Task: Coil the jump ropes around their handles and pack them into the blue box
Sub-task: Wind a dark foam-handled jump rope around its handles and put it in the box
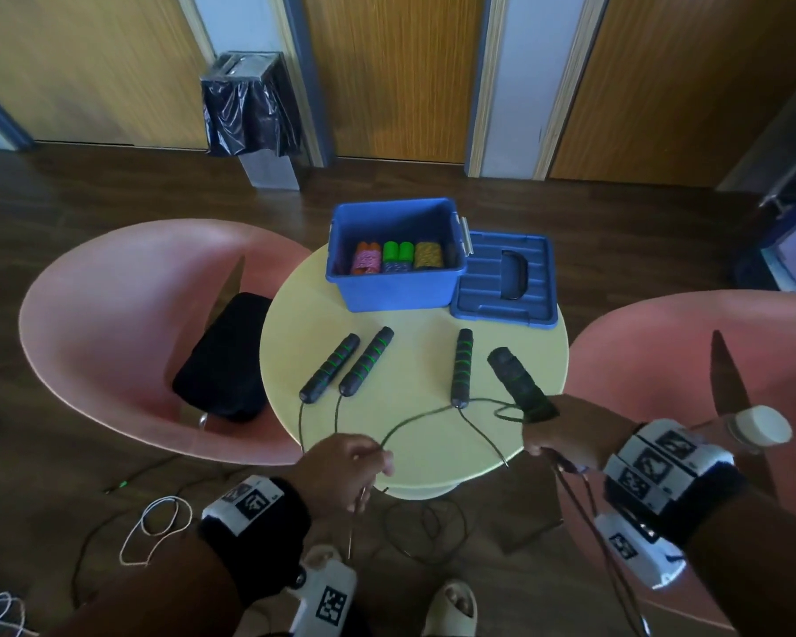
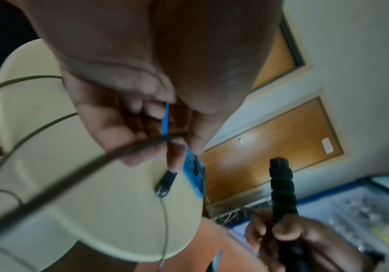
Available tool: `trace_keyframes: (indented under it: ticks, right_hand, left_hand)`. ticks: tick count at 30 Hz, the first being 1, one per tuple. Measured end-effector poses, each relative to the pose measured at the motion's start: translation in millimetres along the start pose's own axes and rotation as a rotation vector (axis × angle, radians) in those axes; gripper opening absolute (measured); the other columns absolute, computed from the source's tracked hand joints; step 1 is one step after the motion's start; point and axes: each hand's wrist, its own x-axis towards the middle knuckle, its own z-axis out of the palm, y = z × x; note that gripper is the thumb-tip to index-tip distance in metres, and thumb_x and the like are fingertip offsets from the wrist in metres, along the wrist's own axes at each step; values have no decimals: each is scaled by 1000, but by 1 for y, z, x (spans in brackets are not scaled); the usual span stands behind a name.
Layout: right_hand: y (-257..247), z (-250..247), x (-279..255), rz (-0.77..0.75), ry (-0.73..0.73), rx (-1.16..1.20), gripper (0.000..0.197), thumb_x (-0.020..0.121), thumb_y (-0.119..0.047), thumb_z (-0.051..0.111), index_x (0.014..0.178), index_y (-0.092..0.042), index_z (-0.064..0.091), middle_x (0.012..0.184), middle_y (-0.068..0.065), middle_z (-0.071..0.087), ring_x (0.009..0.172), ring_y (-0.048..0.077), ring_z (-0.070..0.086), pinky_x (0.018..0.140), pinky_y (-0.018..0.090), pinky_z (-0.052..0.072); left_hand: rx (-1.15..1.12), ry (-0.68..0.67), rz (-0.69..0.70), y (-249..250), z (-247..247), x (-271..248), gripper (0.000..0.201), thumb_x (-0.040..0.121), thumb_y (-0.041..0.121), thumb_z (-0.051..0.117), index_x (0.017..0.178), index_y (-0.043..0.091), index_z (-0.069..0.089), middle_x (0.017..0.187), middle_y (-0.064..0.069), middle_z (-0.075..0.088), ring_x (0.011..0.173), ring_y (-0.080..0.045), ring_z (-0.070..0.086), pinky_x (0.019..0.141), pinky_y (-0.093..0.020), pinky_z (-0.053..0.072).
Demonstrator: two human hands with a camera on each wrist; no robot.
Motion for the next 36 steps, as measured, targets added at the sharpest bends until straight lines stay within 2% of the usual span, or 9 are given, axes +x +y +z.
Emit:
trace_keyframes:
  ticks: [3, 8, 11, 16, 19, 24, 28, 34, 36]
  right_hand:
    - [17, -10, 8, 79, 119, -41, 13, 85, -15, 64, 90, -13, 52, 62, 6, 49, 50, 17, 46, 50, 26, 40]
    - [21, -8, 28, 26, 285, -65, 27, 72, -29, 69, 93, -25, 52, 74, 4, 58, 62, 21, 56, 62, 37, 48]
    - [11, 5, 45, -1, 151, -134, 57, 60, -42, 66, 115, -35, 50, 86, 4, 63, 73, 24, 65, 72, 41, 57]
    - [-8, 24, 81, 60, -29, -209, 83, 77, -23, 65, 147, -48, 27, 94, 2, 65, 71, 21, 67, 65, 33, 59]
    - [-12, 28, 105, 101, -80, -332, 89, 75, -25, 63, 148, -52, 21, 106, 3, 65, 82, 24, 70, 76, 40, 60]
    - [-13, 30, 130, 125, -130, -526, 95, 76, -19, 61, 153, -49, 13, 150, 9, 41, 95, 21, 59, 88, 38, 56]
    - [-10, 41, 145, 123, -37, -589, 90, 66, -28, 61, 147, -44, 26, 127, 8, 50, 93, 24, 61, 84, 41, 57]
    - [-4, 48, 146, 114, 128, -288, 34, 78, -26, 65, 110, -23, 57, 90, 5, 65, 75, 20, 65, 58, 27, 47]
    - [3, 45, 135, 105, 188, -122, 26, 80, -24, 63, 105, -27, 56, 84, 5, 66, 69, 20, 63, 57, 27, 45]
  left_hand:
    - [196, -162, -93, -25, 13, 3, 29, 92, 33, 62, 79, 9, 70, 66, -3, 64, 60, -15, 62, 59, -25, 51]
    - [331, -315, -203, -56, 30, 7, 26, 84, 43, 65, 65, 25, 68, 58, 11, 67, 57, -3, 63, 57, -17, 45]
    - [436, -380, -256, -68, 35, 8, 27, 87, 40, 63, 66, 24, 68, 64, 12, 66, 67, -6, 64, 65, -18, 51]
    - [607, -487, -286, -86, 45, 4, 67, 56, 67, 49, 96, 21, 76, 96, 8, 74, 83, -3, 65, 82, -20, 49]
    - [751, -456, -298, -88, 54, -4, 46, 84, 51, 60, 107, 13, 73, 120, -3, 69, 113, -16, 61, 86, -12, 41]
    - [801, -529, -341, -96, 61, -15, 42, 94, 41, 54, 112, 7, 70, 124, -12, 64, 118, -27, 58, 100, -32, 42]
    - [826, -590, -294, -100, 62, -20, 44, 92, 44, 53, 107, 8, 71, 119, -10, 67, 115, -25, 60, 100, -32, 45]
    - [823, -603, -233, -116, 52, -19, 63, 73, 64, 42, 103, 18, 72, 113, -4, 70, 111, -23, 63, 99, -27, 45]
    - [847, -573, -184, -118, 45, -16, 50, 85, 51, 48, 104, 11, 70, 110, -8, 70, 101, -23, 63, 82, -19, 41]
